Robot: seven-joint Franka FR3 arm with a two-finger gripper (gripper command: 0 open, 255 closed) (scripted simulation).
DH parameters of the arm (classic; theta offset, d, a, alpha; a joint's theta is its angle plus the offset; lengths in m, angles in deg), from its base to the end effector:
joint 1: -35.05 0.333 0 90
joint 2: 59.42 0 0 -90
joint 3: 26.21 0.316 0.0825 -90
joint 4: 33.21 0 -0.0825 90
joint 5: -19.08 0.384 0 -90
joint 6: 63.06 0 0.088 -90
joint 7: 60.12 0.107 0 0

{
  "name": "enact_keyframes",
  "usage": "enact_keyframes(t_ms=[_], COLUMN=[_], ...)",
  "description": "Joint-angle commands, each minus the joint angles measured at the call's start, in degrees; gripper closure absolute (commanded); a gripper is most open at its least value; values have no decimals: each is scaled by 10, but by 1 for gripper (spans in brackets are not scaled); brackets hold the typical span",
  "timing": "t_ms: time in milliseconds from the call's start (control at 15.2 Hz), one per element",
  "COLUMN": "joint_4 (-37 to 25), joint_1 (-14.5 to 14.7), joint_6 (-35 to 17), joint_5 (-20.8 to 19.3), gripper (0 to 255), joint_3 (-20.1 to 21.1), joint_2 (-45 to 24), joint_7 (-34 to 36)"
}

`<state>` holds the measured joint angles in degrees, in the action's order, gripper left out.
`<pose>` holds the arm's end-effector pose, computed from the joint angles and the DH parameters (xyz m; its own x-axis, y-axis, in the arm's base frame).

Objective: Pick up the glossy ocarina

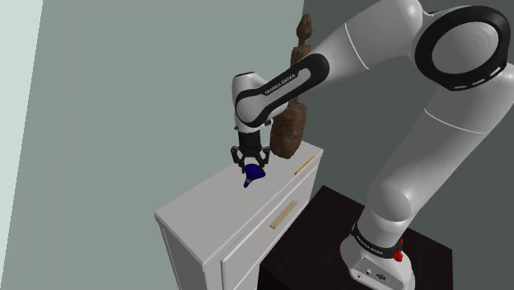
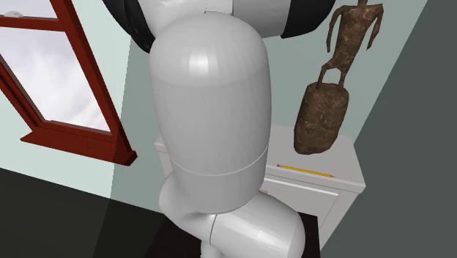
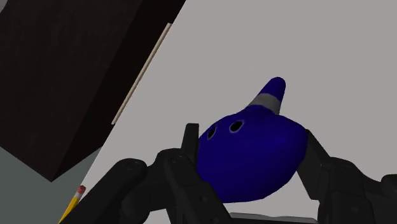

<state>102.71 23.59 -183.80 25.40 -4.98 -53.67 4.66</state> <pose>0.4591 0.0840 0.3479 0.5051 -0.8553 -0.1157 -0.8452 -0.5173 0.1342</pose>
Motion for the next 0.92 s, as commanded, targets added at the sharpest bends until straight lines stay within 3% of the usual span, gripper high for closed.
enact_keyframes(t_ms=[0, 858], joint_4=[-6, -54], joint_1=[0, -1], joint_6=[16, 106], joint_5=[3, 11], gripper=[255, 255], joint_3=[-1, -8], joint_2=[10, 54], joint_7=[-2, -8])
